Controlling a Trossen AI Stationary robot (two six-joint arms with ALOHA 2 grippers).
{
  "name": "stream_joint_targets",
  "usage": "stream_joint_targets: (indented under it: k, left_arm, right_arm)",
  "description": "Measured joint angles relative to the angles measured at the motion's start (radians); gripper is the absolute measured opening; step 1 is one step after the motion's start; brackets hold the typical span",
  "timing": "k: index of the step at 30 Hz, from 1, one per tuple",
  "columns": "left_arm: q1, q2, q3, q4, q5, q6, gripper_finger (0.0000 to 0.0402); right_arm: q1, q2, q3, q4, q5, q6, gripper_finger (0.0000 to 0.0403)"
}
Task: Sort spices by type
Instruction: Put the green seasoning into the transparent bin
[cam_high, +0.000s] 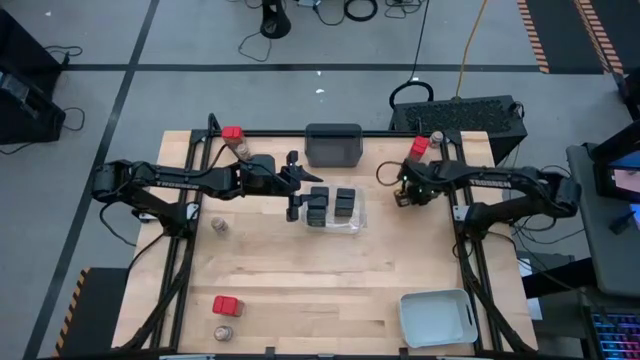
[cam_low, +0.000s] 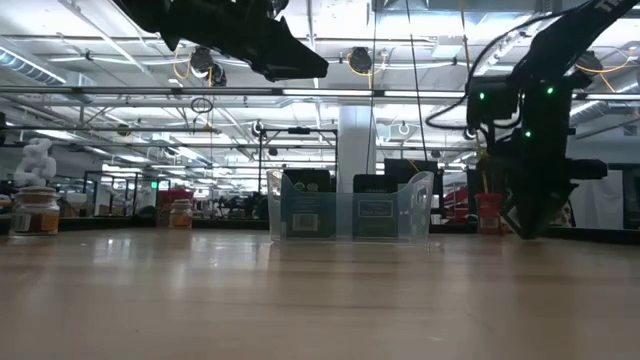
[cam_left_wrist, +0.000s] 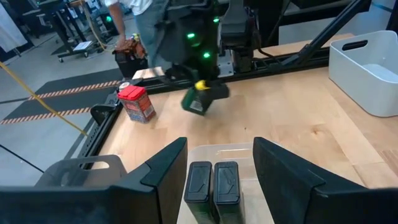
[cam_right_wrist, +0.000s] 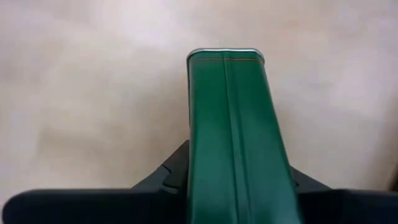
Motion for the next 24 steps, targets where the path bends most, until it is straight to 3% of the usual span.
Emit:
stream_joint_targets:
  k: [7,13,18,24]
  left_arm:
    - [0.000,0.000,0.000,-0.001,0.000,0.000,0.0189]
    - [0.000,0.000,0.000,-0.001,0.000,0.000,0.0189]
    - [0.000,0.000,0.000,-0.001,0.000,-0.002,0.0189]
    - [0.000,0.000,0.000,0.000,0.000,-0.002,0.0189]
  right_arm:
    - [0.227,-0.016,0.000,0.071,-0.075,0.056,0.0100]
    - [0.404,-0.016,0.000,0.262,-0.197,0.044,0.0096]
    - [0.510,-0.016,0.003,0.409,-0.321,0.076,0.0097]
    - [0.607,-0.016,0.067,0.394,-0.426,0.118,0.0097]
